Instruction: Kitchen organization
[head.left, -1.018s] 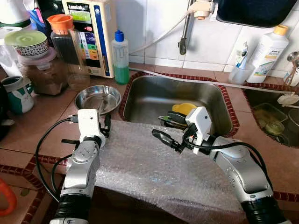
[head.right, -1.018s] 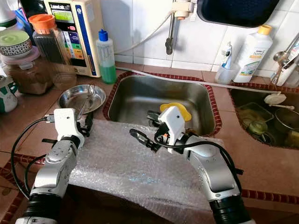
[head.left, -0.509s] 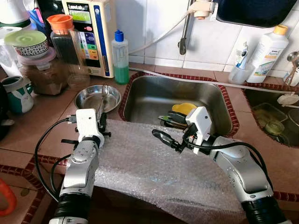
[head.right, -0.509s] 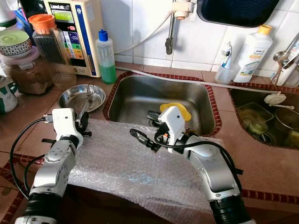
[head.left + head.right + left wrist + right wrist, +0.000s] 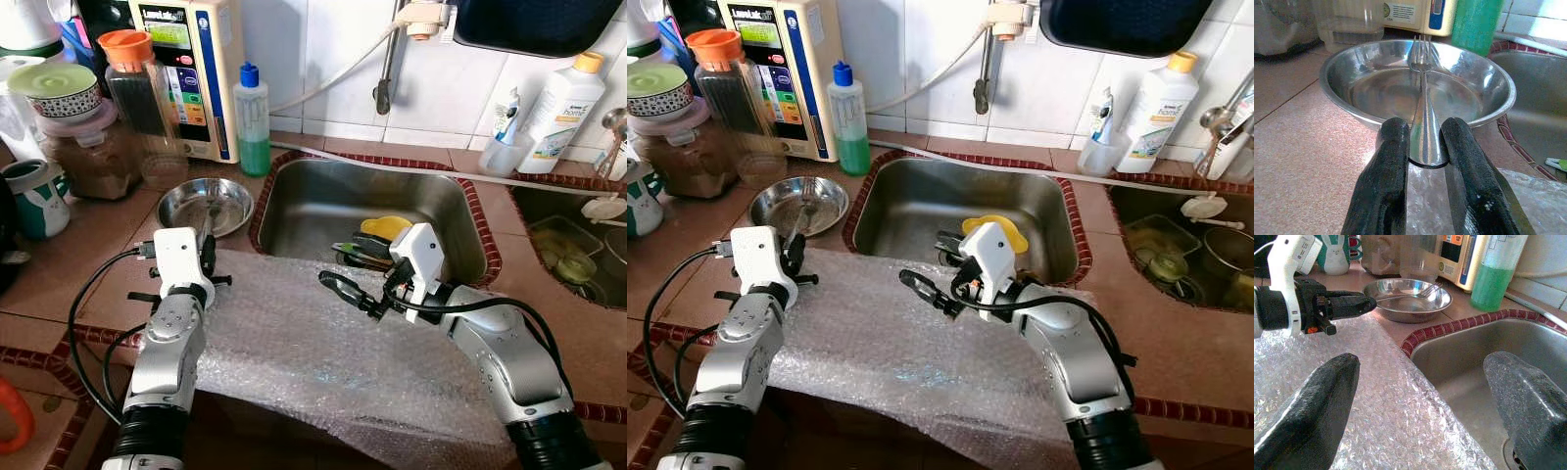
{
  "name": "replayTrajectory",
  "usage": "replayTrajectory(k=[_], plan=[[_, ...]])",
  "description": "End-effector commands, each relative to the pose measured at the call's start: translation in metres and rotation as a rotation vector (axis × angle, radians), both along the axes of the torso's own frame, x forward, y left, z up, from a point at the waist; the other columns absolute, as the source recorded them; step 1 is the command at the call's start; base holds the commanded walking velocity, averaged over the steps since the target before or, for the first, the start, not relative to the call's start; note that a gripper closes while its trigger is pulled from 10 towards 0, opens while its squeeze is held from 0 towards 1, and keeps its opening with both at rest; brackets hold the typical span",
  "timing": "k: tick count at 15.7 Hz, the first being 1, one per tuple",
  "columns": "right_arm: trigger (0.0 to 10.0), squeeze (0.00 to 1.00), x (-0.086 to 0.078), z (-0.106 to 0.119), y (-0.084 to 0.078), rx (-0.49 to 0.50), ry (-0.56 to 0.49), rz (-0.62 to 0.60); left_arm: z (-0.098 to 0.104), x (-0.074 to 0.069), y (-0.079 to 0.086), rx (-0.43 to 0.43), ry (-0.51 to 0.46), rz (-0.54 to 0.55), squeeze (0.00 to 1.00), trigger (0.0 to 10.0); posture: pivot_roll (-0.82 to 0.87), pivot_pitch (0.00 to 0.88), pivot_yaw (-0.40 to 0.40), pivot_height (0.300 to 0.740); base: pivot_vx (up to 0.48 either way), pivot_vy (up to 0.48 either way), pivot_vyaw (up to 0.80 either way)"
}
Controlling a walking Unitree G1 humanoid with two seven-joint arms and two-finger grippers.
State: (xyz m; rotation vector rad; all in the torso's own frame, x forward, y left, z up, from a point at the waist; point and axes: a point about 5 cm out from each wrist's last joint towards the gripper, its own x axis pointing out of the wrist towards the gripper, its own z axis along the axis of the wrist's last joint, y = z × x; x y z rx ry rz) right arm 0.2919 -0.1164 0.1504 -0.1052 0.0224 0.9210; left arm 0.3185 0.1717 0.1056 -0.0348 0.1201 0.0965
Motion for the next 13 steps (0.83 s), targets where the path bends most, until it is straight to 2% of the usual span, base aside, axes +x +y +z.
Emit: replayTrajectory(k=[1, 8, 11, 13], plan=[[10.0, 0.98, 0.002, 0.005, -0.001, -0.010, -0.024, 0.002, 0.006, 0.003, 0.000, 0.006, -0.023, 0.004, 0.00, 0.0, 0.00, 0.000, 0.004, 0.740, 0.000, 0.000, 0.00], [10.0, 0.97, 0.002, 0.006, -0.001, -0.013, -0.026, 0.005, 0.015, 0.002, 0.003, 0.039, -0.092, 0.042, 0.00, 0.0, 0.00, 0.000, 0.000, 0.740, 0.000, 0.000, 0.00], [10.0, 0.98, 0.003, 0.006, -0.001, -0.013, -0.028, 0.003, 0.027, 0.003, 0.003, 0.086, -0.177, 0.045, 0.00, 0.0, 0.01, 0.000, 0.000, 0.740, 0.000, 0.000, 0.00], [10.0, 0.98, 0.008, 0.009, -0.001, 0.014, -0.038, -0.030, 0.037, 0.003, -0.006, 0.112, -0.246, -0.009, 0.00, 0.0, 0.01, 0.000, -0.002, 0.740, 0.000, 0.000, 0.00]])
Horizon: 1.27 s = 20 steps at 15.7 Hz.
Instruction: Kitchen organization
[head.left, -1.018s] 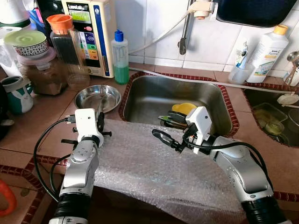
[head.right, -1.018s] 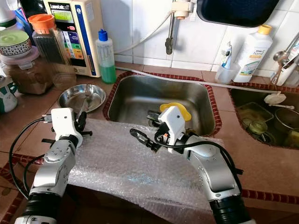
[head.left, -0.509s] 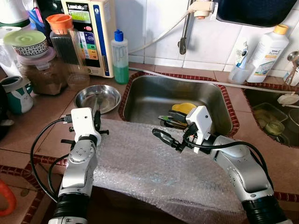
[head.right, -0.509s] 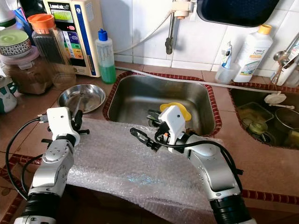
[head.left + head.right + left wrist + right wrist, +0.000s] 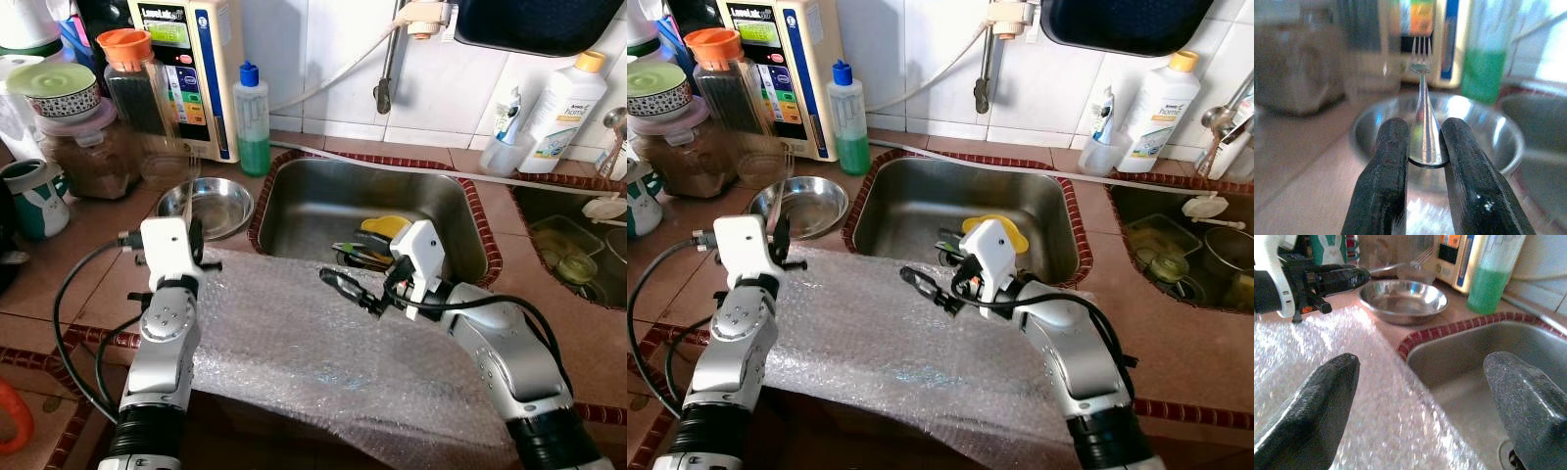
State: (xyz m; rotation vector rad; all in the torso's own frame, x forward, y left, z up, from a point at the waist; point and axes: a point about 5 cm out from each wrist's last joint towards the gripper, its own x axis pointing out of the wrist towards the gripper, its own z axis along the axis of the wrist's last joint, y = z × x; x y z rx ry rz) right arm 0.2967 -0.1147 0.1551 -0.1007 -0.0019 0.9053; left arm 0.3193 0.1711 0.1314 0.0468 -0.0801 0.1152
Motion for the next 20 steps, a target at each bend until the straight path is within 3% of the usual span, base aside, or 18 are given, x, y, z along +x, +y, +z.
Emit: replayTrajectory(k=[1, 3, 5, 6, 7, 8, 10, 12, 14, 20], plan=[[10.0, 0.98, 0.007, 0.007, -0.002, 0.019, -0.020, -0.037, 0.013, 0.002, -0.009, 0.036, -0.065, -0.053, 0.00, 0.0, 0.01, 0.000, -0.003, 0.740, 0.000, 0.000, 0.00], [10.0, 0.96, 0.025, 0.021, -0.003, 0.103, -0.033, -0.128, 0.015, -0.002, -0.018, 0.070, -0.098, -0.099, 0.00, 0.0, 0.02, 0.000, -0.007, 0.740, 0.000, 0.000, 0.00], [10.0, 0.72, 0.036, 0.034, 0.003, 0.162, -0.044, -0.144, 0.018, -0.004, -0.022, 0.096, -0.132, -0.117, 0.00, 0.0, 0.03, 0.000, -0.012, 0.740, 0.000, 0.000, 0.00], [10.0, 0.31, 0.043, 0.039, 0.006, 0.183, -0.047, -0.147, 0.022, -0.005, -0.024, 0.100, -0.155, -0.132, 0.00, 0.0, 0.03, 0.000, -0.016, 0.740, 0.000, 0.000, 0.00], [10.0, 0.13, 0.055, 0.049, 0.011, 0.232, -0.047, -0.159, 0.028, -0.006, -0.031, 0.092, -0.179, -0.166, 0.00, 0.0, 0.04, 0.000, -0.020, 0.740, 0.000, 0.000, 0.00], [10.0, 0.02, 0.060, 0.054, 0.013, 0.266, -0.041, -0.163, 0.033, -0.006, -0.035, 0.095, -0.202, -0.198, 0.00, 0.0, 0.04, 0.000, -0.023, 0.740, 0.000, 0.000, 0.00], [10.0, 0.00, 0.072, 0.069, 0.021, 0.399, 0.013, -0.176, 0.041, -0.011, -0.053, 0.112, -0.260, -0.322, 0.00, 0.0, 0.04, 0.000, -0.029, 0.740, 0.000, 0.000, 0.00], [10.0, 0.00, 0.076, 0.071, 0.025, 0.456, 0.050, -0.174, 0.042, -0.013, -0.060, 0.100, -0.268, -0.360, 0.00, 0.0, 0.05, 0.000, -0.033, 0.740, 0.000, 0.000, 0.00], [10.0, 0.00, 0.082, 0.066, 0.032, 0.481, 0.101, -0.151, 0.044, -0.017, -0.074, 0.092, -0.280, -0.436, 0.00, 0.0, 0.05, 0.000, -0.034, 0.740, 0.000, 0.000, 0.00], [10.0, 0.00, 0.091, 0.064, 0.039, 0.539, 0.172, -0.137, 0.046, -0.017, -0.084, 0.081, -0.285, -0.480, 0.00, 0.0, 0.04, 0.000, -0.031, 0.740, 0.000, 0.000, 0.00]])
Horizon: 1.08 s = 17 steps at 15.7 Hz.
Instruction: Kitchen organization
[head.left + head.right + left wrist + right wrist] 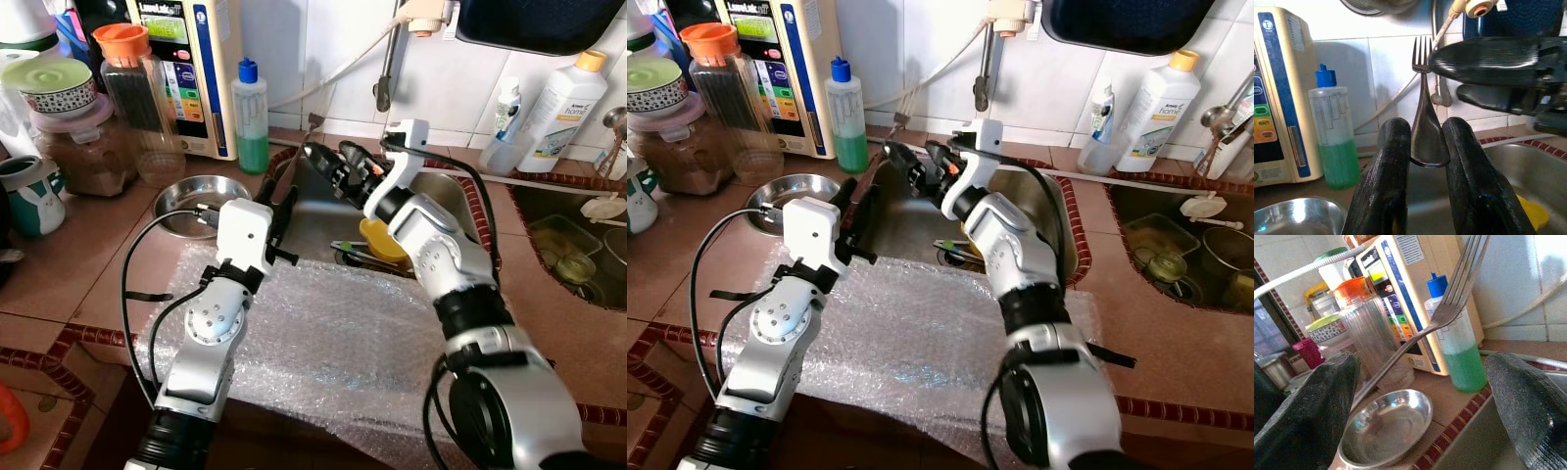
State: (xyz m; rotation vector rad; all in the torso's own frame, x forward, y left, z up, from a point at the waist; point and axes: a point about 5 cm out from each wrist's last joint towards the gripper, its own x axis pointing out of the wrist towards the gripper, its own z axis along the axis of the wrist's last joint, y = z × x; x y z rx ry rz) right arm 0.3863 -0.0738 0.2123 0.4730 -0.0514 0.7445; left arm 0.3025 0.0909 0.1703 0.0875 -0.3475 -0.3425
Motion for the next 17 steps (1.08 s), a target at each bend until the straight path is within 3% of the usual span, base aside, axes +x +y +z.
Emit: replayTrajectory(k=[1, 5, 6, 7, 8, 17], plan=[[10.0, 0.00, 0.003, 0.008, 0.000, 0.023, -0.021, 0.003, 0.008, 0.000, -0.005, 0.001, -0.029, -0.026, 0.00, 0.0, 0.04, 0.000, -0.032, 0.740, 0.000, 0.000, 0.00], [10.0, 0.00, 0.008, 0.009, 0.013, 0.033, 0.003, 0.025, 0.008, -0.001, -0.012, -0.002, -0.028, -0.049, 0.00, 0.0, 0.04, 0.000, -0.037, 0.740, 0.000, 0.000, 0.00], [4.5, 0.00, 0.009, 0.009, 0.014, 0.041, 0.008, 0.026, 0.007, -0.002, -0.013, -0.003, -0.027, -0.050, 0.00, 0.0, 0.04, 0.000, -0.038, 0.740, 0.000, 0.000, 0.00], [4.5, 0.00, 0.009, 0.009, 0.015, 0.052, 0.012, 0.030, 0.007, -0.002, -0.013, -0.005, -0.026, -0.051, 0.00, 0.0, 0.05, 0.000, -0.039, 0.740, 0.000, 0.000, 0.00], [0.0, 0.00, 0.010, 0.010, 0.016, 0.065, 0.019, 0.034, 0.007, -0.002, -0.013, -0.004, -0.026, -0.051, 0.00, 0.0, 0.05, 0.000, -0.040, 0.740, 0.000, 0.000, 0.00], [0.0, 0.00, 0.015, 0.008, 0.015, 0.178, 0.147, 0.027, 0.003, -0.005, -0.011, 0.005, -0.016, -0.055, 0.00, 0.0, 0.05, 0.000, -0.044, 0.740, 0.000, 0.000, 0.00]])
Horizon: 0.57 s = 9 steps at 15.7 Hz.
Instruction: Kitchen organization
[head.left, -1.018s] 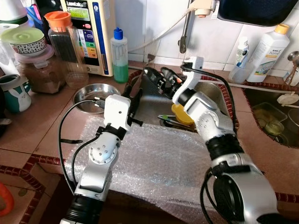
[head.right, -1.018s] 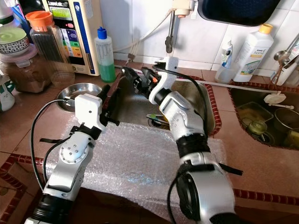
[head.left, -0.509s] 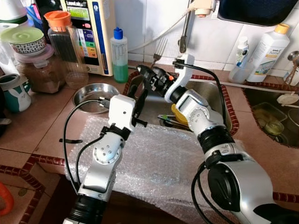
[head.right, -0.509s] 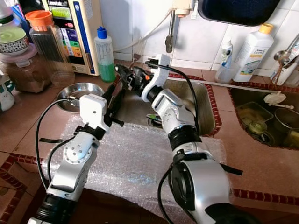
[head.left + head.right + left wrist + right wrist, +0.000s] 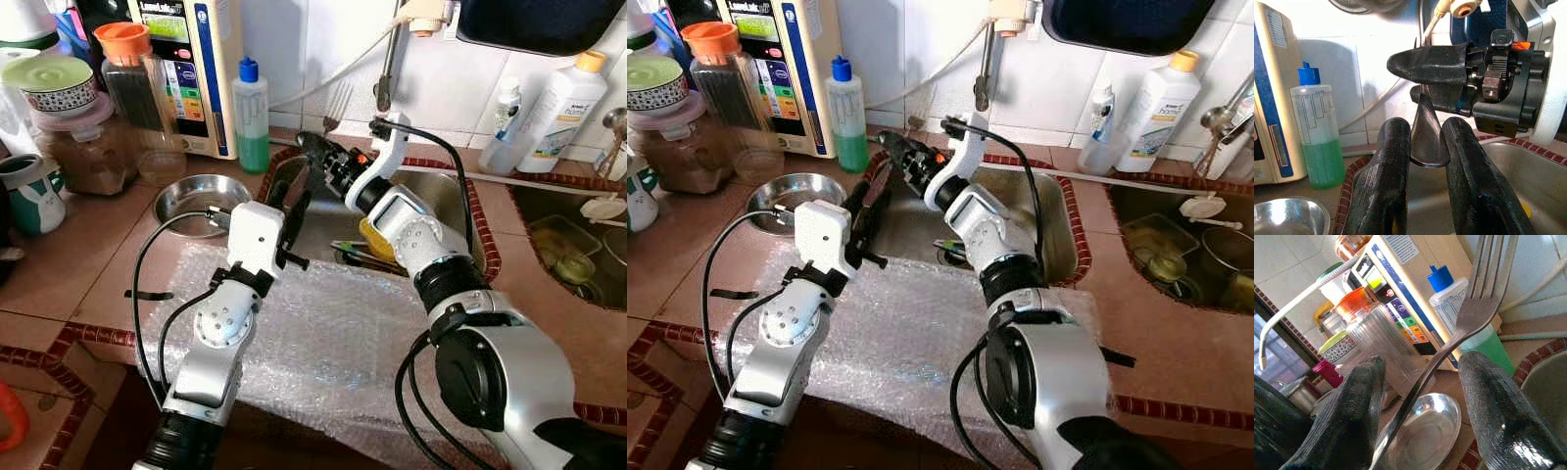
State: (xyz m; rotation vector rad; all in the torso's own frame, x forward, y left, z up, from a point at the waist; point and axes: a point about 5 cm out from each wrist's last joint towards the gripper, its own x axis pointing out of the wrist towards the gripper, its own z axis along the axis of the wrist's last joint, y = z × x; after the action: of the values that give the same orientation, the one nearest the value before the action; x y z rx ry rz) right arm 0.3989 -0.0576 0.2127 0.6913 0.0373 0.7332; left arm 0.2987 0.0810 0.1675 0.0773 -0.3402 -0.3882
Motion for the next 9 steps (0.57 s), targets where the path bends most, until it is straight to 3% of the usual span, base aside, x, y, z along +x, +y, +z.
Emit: replayTrajectory(k=[1, 4, 9], plan=[[0.0, 0.00, 0.0030, 0.0084, -0.0028, 0.031, 0.006, 0.002, 0.0056, -0.0013, -0.0008, 0.007, -0.027, -0.009, 0.00, 0.0, 0.05, 0.000, -0.047, 0.740, 0.000, 0.000, 0.00], [0.0, 0.00, 0.0038, 0.0069, -0.0069, 0.055, 0.032, 0.001, 0.0050, -0.0014, -0.0009, 0.007, -0.026, -0.008, 0.00, 0.0, 0.05, 0.000, -0.050, 0.740, 0.000, 0.000, 0.00], [0.0, 0.00, -0.0033, 0.0018, 0.0009, 0.063, 0.041, 0.142, 0.0038, -0.0010, -0.0029, 0.007, -0.023, -0.016, 0.00, 0.0, 0.04, 0.000, -0.047, 0.740, 0.000, 0.000, 0.00]])
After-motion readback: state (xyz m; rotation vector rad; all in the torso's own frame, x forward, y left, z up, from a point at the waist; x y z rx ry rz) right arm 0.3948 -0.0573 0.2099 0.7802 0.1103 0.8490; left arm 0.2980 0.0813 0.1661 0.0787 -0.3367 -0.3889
